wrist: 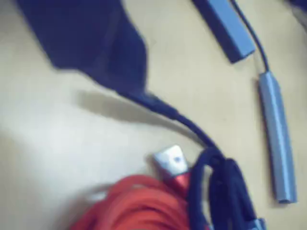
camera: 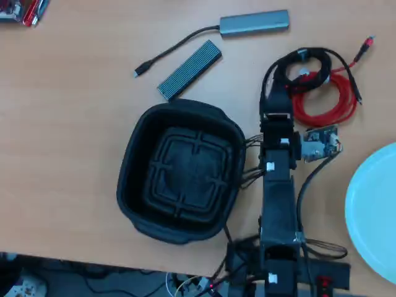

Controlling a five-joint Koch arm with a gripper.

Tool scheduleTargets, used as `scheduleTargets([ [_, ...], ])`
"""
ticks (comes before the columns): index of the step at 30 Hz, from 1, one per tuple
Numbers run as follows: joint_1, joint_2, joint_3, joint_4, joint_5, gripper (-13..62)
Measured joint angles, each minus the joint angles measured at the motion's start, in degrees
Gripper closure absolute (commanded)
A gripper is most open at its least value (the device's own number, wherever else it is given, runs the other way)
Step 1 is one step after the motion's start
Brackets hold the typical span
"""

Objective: Put a black charging cable in a black bowl and put a red charging cable in a green bowl

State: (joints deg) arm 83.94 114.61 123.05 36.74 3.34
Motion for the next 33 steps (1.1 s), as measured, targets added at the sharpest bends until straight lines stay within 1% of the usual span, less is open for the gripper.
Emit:
scheduleTargets([
  [3,0.0,-2.5,-2.5,4.3,3.8,-9.1],
  [9,-0.7,-13.5,-11.4,4.7,6.7,-9.1],
  [12,-1.1,-17.8,-14.2,5.7,6.9,-9.1],
  [19,-1.8,-22.7,-15.8,8.8,6.9,-9.1],
  [26,-1.7,-33.2,-26.9,9.6,6.9,-9.1],
  [30,-1.0,-37.5,-31.1,15.6,7.1,-9.1],
  [33,-0.1,-39.4,-34.1,21.9,9.8,-9.1],
])
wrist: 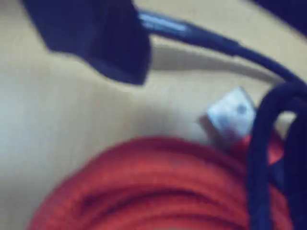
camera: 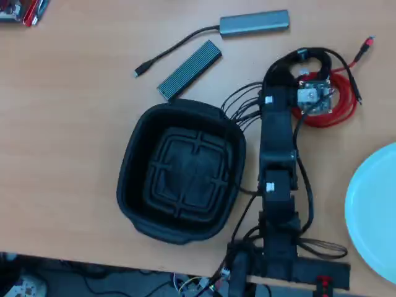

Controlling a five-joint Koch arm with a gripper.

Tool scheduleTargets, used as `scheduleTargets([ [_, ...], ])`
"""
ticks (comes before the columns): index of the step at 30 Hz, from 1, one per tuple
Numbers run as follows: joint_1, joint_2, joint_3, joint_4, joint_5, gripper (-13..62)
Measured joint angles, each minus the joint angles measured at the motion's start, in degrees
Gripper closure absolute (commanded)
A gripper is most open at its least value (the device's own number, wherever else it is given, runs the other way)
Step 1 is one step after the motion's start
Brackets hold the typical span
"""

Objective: Put a black charging cable in a black bowl and put a red charging cable in a green bowl

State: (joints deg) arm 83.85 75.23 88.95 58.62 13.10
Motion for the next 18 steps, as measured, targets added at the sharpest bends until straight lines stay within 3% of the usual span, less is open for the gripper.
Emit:
scheduleTargets([
  [18,0.5,-12.7,-15.6,5.8,14.2,-9.1],
])
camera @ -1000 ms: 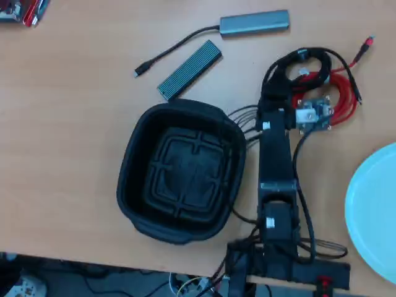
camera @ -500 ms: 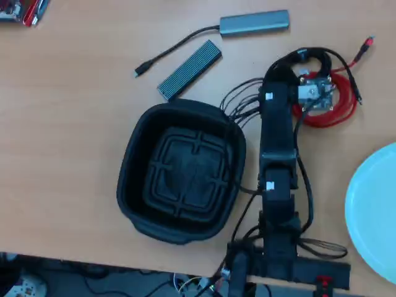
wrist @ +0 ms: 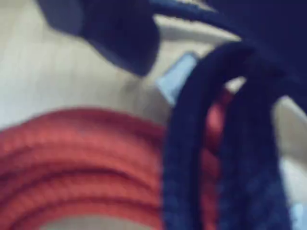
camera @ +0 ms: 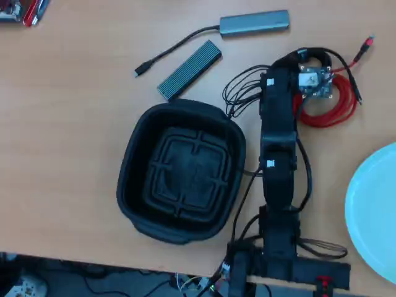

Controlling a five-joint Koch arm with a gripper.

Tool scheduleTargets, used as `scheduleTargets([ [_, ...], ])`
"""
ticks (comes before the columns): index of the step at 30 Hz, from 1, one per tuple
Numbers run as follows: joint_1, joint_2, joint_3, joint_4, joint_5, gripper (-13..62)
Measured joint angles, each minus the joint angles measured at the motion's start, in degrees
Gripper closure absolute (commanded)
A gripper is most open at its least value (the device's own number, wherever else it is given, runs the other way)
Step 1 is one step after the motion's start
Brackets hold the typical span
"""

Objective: Put a black charging cable in a black bowl and put a red charging cable in a green bowl

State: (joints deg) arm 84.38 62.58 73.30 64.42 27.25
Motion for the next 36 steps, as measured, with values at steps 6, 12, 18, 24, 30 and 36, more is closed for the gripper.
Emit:
scheduleTargets([
  [6,0.6,0.0,0.0,0.5,7.3,-9.1],
  [12,0.6,0.0,0.0,2.5,12.9,-9.1],
  [18,0.5,-0.4,0.0,2.7,13.0,-9.1],
  [24,0.4,-1.8,-0.7,2.8,13.0,-8.9],
  [30,0.5,-2.1,-1.7,2.7,12.9,-8.5],
  [36,0.4,-2.2,-1.7,2.7,12.9,7.3],
])
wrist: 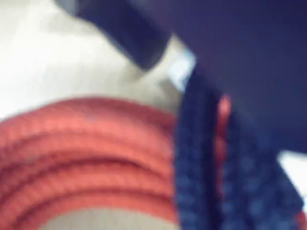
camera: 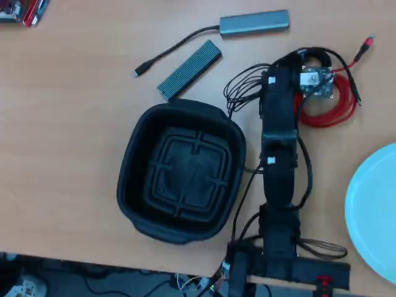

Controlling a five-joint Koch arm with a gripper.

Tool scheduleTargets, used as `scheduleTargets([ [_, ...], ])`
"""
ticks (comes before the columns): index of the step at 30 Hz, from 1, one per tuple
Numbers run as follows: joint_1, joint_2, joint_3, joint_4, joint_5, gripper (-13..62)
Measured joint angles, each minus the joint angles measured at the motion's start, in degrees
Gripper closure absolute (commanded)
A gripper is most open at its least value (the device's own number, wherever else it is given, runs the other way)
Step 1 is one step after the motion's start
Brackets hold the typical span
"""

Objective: Put a black charging cable in a black bowl and put a red charging cable in a green bowl

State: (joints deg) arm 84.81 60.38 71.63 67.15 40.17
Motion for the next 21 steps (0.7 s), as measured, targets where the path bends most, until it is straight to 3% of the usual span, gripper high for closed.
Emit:
scheduleTargets([
  [10,-0.4,-0.1,-3.3,-0.6,-2.4,56.9],
  [21,-1.0,-0.1,-3.3,-0.7,-2.4,56.2],
])
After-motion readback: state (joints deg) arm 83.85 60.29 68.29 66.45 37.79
